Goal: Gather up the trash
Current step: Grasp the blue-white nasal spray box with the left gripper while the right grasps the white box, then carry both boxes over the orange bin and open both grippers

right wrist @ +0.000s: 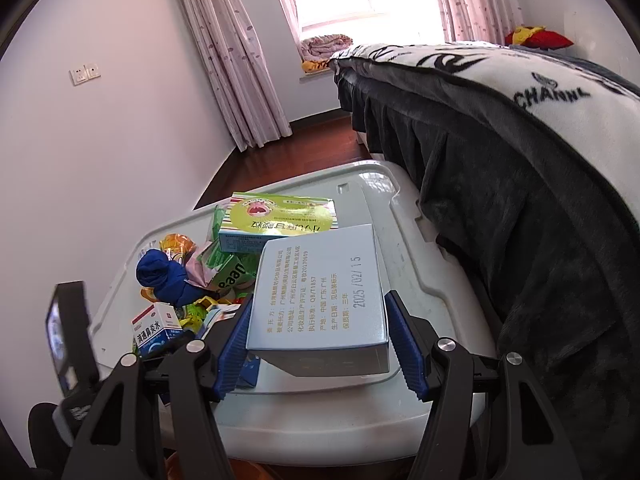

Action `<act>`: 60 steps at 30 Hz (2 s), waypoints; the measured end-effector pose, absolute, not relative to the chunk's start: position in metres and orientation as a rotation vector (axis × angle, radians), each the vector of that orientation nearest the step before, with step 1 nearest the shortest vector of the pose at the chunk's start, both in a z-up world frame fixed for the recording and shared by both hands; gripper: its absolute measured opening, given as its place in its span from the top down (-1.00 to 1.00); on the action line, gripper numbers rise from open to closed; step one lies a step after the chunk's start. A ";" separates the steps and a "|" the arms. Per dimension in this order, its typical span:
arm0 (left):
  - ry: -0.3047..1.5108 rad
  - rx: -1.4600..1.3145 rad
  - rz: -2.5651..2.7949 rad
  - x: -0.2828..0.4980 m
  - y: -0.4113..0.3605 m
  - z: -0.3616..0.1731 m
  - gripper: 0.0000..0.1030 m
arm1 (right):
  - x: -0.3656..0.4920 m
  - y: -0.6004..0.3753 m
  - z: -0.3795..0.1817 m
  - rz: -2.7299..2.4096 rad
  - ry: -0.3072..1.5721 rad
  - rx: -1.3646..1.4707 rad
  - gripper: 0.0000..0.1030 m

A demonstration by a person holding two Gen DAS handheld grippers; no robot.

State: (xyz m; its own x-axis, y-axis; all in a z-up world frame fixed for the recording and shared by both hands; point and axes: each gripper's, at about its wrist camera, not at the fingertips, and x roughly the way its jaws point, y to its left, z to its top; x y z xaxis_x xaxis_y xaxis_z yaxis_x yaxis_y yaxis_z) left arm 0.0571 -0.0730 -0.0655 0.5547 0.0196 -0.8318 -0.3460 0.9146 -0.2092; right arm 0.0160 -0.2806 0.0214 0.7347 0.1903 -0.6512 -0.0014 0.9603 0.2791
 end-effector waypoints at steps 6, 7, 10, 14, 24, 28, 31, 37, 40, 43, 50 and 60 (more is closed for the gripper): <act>0.947 -0.288 0.153 0.053 -0.075 -0.063 0.00 | 0.016 -0.281 0.021 0.101 0.742 0.275 -0.21; 0.946 -0.280 0.139 0.051 -0.075 -0.060 0.00 | 0.016 -0.280 0.022 0.102 0.741 0.274 -0.21; 0.923 -0.250 0.088 0.038 -0.072 -0.042 0.00 | 0.011 -0.276 0.029 0.113 0.730 0.258 -0.21; 0.873 -0.157 0.005 0.005 -0.067 -0.009 0.00 | 0.000 -0.267 0.039 0.159 0.725 0.236 -0.21; 0.878 -0.028 -0.059 -0.084 -0.028 0.017 0.00 | -0.046 -0.212 0.049 0.421 0.905 0.150 -0.21; 0.951 -0.008 -0.066 -0.113 -0.019 -0.001 0.00 | -0.066 -0.184 0.027 0.534 1.051 0.138 -0.21; 1.024 -0.018 -0.095 -0.129 -0.016 -0.016 0.00 | -0.083 -0.163 0.006 0.571 1.139 0.077 -0.21; 1.092 0.006 -0.113 -0.131 -0.019 -0.033 0.00 | -0.084 -0.157 -0.006 0.593 1.190 0.058 -0.21; 1.133 0.007 -0.116 -0.129 -0.022 -0.045 0.00 | -0.086 -0.156 -0.011 0.599 1.209 0.053 -0.21; 1.167 -0.002 -0.113 -0.124 -0.022 -0.052 0.00 | -0.083 -0.155 -0.015 0.600 1.232 0.056 -0.21; 1.200 -0.018 -0.099 -0.124 -0.019 -0.060 -0.01 | -0.083 -0.154 -0.019 0.610 1.261 0.070 -0.22; 1.256 -0.075 -0.021 -0.121 -0.002 -0.071 -0.78 | -0.072 -0.172 -0.016 0.555 1.246 0.146 -0.65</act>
State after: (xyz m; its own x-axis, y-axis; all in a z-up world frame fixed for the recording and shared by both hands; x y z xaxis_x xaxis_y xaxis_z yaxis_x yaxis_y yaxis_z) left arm -0.1211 -0.0021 -0.0714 0.3097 -0.0573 -0.9491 -0.0253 0.9973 -0.0685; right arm -0.0716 -0.1719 -0.0163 0.2067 0.4737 -0.8561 -0.3187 0.8598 0.3988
